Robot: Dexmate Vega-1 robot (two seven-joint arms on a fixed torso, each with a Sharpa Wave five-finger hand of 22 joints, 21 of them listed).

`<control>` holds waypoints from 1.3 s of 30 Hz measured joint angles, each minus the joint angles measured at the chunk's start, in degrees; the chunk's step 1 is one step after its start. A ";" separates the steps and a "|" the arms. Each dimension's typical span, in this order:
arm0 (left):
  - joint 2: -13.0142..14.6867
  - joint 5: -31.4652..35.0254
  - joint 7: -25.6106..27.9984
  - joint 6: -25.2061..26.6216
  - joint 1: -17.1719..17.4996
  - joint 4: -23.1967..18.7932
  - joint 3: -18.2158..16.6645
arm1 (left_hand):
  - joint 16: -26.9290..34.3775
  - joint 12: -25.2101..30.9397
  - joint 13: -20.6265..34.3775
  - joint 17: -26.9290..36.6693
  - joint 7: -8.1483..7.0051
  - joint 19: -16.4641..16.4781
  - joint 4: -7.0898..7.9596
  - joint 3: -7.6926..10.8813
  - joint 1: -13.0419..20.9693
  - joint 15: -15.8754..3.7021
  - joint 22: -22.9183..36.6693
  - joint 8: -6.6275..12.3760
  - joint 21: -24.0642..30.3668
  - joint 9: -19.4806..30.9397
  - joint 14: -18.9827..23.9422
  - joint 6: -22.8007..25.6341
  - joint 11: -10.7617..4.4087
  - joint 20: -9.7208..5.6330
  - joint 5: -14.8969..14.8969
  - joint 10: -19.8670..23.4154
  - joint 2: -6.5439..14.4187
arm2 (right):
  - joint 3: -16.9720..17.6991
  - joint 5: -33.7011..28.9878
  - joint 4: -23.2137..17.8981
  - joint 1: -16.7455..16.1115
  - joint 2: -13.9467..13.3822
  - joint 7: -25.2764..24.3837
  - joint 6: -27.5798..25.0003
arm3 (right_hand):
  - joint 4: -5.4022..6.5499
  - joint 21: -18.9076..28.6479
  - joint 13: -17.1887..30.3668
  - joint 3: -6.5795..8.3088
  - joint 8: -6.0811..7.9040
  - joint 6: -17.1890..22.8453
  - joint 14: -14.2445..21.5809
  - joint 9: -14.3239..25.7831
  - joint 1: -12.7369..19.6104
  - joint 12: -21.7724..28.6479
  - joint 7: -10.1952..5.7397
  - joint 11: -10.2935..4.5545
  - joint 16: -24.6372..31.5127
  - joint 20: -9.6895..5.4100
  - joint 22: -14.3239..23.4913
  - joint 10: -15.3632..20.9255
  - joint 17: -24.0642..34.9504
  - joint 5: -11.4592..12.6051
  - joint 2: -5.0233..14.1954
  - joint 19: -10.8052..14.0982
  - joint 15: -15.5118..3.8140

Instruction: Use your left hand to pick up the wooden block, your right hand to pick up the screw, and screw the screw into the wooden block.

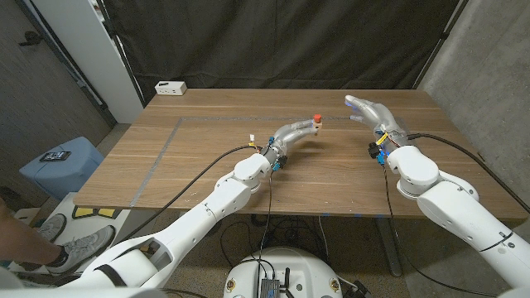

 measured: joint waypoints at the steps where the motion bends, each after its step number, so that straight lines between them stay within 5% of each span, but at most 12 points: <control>1: 0.00 0.09 0.12 -0.03 0.00 0.00 0.00 | 0.00 0.00 0.00 0.00 0.00 0.00 0.00 0.00 0.00 0.00 0.00 0.00 0.00 0.00 0.00 0.00 0.00 0.00 0.00 0.00 0.00 | 0.00 0.00 0.02 -0.08 0.01 0.00 0.00 | 0.00 0.00 -0.07 0.00 -0.23 -0.07 -0.49 0.00 0.00 -0.04 0.07 0.08 0.00 0.21 0.00 -0.68 0.00 0.00 0.00 -0.22 0.27; 14: 0.28 0.74 1.05 -0.09 0.67 -1.19 0.11 | 0.00 -0.21 0.31 0.00 0.00 0.00 -0.05 -0.05 0.00 0.00 0.00 -0.29 0.00 -0.01 0.00 -0.01 -0.12 0.00 0.17 0.12 0.00 | -0.30 2.61 0.13 -0.97 0.05 1.08 1.95 | -0.06 -0.41 -1.58 -0.87 -2.44 -2.76 -6.57 0.00 -1.86 -0.04 -0.96 -0.09 -0.21 1.80 0.00 -7.00 -0.80 0.00 0.98 -5.77 3.10; 25: 0.68 1.09 1.87 -0.09 1.58 -2.32 0.13 | 0.00 -0.23 0.32 0.00 -0.01 0.00 0.11 -0.06 0.42 0.31 0.00 -0.12 0.00 -0.03 -0.30 -0.02 -0.12 0.00 0.17 0.11 -0.28 | -0.80 5.26 0.15 -1.70 0.06 1.94 3.55 | 0.24 -0.42 -1.89 -1.18 -3.05 -7.42 -10.37 -0.01 -3.35 -0.04 -1.88 0.02 -0.21 2.01 0.00 -10.39 -1.06 0.00 1.53 -9.52 3.20; 39: 0.96 1.33 2.39 -0.10 2.22 -3.11 0.00 | 0.00 0.01 0.30 0.00 0.00 0.01 0.10 -0.07 0.33 0.30 0.00 -0.13 0.00 -0.01 -0.30 -0.03 -0.10 0.00 0.07 0.10 -0.21 | -1.53 6.77 0.15 -2.10 -0.43 2.57 4.37 | 0.43 -0.41 -2.15 -1.77 -3.05 -14.41 -12.54 -0.01 -5.11 0.22 -6.28 -0.61 -0.21 3.99 -0.30 -11.99 -1.32 0.00 2.10 -12.19 3.15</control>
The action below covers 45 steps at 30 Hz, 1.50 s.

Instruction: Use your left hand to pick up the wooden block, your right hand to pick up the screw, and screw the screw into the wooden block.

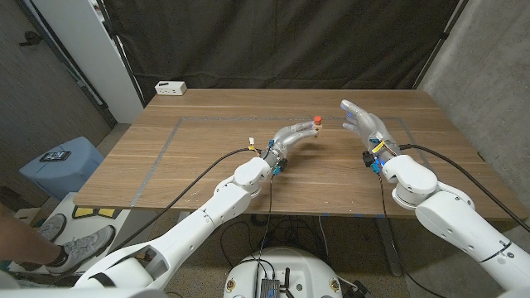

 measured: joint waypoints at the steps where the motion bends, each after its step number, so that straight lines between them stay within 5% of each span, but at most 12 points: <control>1: 0.05 0.02 0.07 -0.01 0.11 -0.12 -0.01 | 0.00 0.00 0.00 0.00 0.00 0.00 0.00 0.00 0.00 0.00 0.00 0.00 0.00 0.01 0.00 0.00 0.00 0.00 0.00 0.00 0.00 | -0.07 0.00 0.00 -0.01 -0.08 0.00 0.00 | 0.00 0.00 0.00 0.00 0.00 -0.45 -0.21 0.00 -0.25 0.00 -0.17 0.00 0.00 0.01 0.00 0.00 0.00 0.00 0.25 -0.01 0.20; 14: 0.11 0.20 0.61 -0.12 0.42 -0.50 -0.06 | 0.00 -0.01 -0.02 0.00 0.09 0.00 -0.02 -0.02 -0.16 0.00 0.00 -0.16 0.00 0.01 0.00 -0.10 0.10 0.00 -0.02 -0.11 0.14 | -0.86 0.62 -0.01 0.02 -0.79 0.57 0.41 | 0.01 0.02 0.01 -0.47 0.27 -1.30 -2.57 0.00 -1.24 -0.26 -0.53 1.57 0.02 0.18 0.00 -2.99 -0.28 0.00 0.17 -2.67 0.30; 45: 0.53 1.36 1.96 1.04 0.90 -2.00 0.21 | 0.00 -0.22 0.00 0.00 -0.01 0.00 0.13 -0.35 -0.15 0.00 0.00 -0.22 0.00 0.02 0.00 0.04 -0.01 0.00 0.10 0.01 0.12 | -2.67 0.19 -0.31 -0.19 -0.99 0.53 1.37 | 0.23 0.02 0.02 -1.19 1.12 2.21 -5.62 -0.01 -3.49 -0.26 -0.10 1.54 0.03 -0.01 0.16 -6.24 -0.11 0.00 0.47 -4.49 0.30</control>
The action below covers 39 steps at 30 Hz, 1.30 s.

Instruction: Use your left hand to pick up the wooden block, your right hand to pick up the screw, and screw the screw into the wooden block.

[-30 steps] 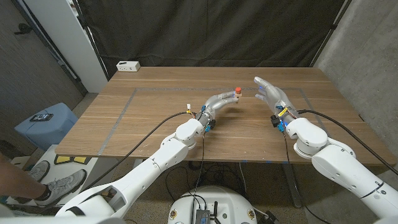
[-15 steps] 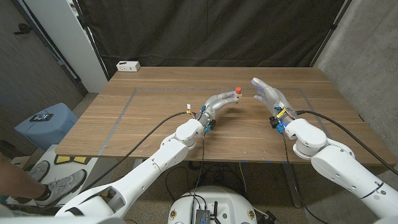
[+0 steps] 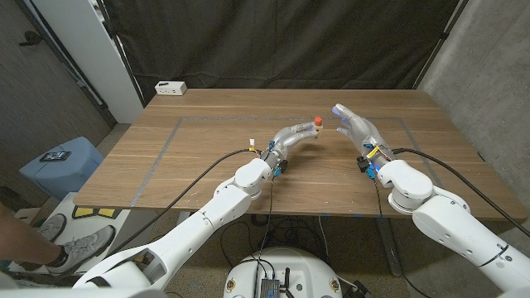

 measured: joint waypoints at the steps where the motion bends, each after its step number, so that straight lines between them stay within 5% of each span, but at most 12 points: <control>1: 0.05 0.02 0.08 0.06 0.05 -0.22 0.02 | 0.00 0.00 0.00 0.00 0.00 0.00 0.00 0.00 0.00 0.00 0.00 0.01 0.00 0.00 0.00 0.00 0.00 0.00 0.00 0.00 0.00 | -0.09 -0.12 0.01 0.00 0.05 -0.02 0.24 | 0.00 0.00 0.00 0.00 0.00 0.22 0.00 0.00 0.00 0.00 -0.21 0.00 0.00 0.00 0.00 0.00 0.00 0.00 0.00 0.00 0.00; 39: -0.02 0.85 2.14 0.75 0.48 -1.01 -0.06 | 0.00 0.16 -0.01 0.00 -0.12 0.00 -0.05 -0.04 0.01 0.00 0.05 0.41 0.00 -0.04 0.00 0.12 -0.11 0.00 -0.18 0.12 -0.01 | -2.08 -0.61 0.66 0.84 0.51 0.45 0.87 | 0.00 0.23 0.14 0.01 0.44 3.37 -0.70 0.00 -0.74 0.26 -0.70 -0.20 0.23 0.00 -0.01 -0.18 -0.01 0.00 0.77 0.01 -0.10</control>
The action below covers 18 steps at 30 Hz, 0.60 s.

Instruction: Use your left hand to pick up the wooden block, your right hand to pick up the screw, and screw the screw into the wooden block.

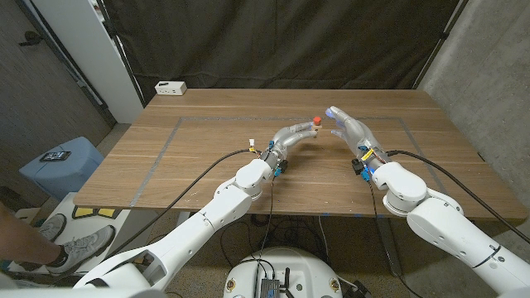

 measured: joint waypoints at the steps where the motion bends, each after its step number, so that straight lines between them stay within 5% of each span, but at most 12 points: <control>1: 0.00 0.02 0.04 0.02 0.00 0.00 0.00 | 0.00 0.00 -0.01 0.00 0.00 0.00 0.00 0.00 0.00 0.00 0.00 0.00 0.00 0.00 0.00 0.00 0.00 0.00 -0.02 0.00 0.00 | -0.04 0.00 0.02 0.01 0.00 0.00 0.00 | 0.00 0.00 0.00 0.00 0.00 0.00 -0.13 0.00 0.00 0.00 0.00 0.00 0.00 0.00 0.00 0.00 0.00 0.00 0.00 0.00 -0.13; 18: -0.03 0.27 0.49 0.51 -0.01 -0.26 0.01 | 0.00 -0.06 0.38 0.00 0.01 0.00 0.04 0.05 0.00 0.00 -0.01 -0.06 0.00 0.04 0.00 -0.01 0.02 0.00 0.18 -0.02 0.00 | -0.93 0.17 0.48 0.64 -0.08 0.87 0.12 | 0.00 0.00 -0.01 0.00 0.00 1.64 -0.62 0.00 -0.45 0.21 -0.42 -0.52 0.00 0.00 0.00 -0.52 0.00 0.00 0.45 0.00 0.00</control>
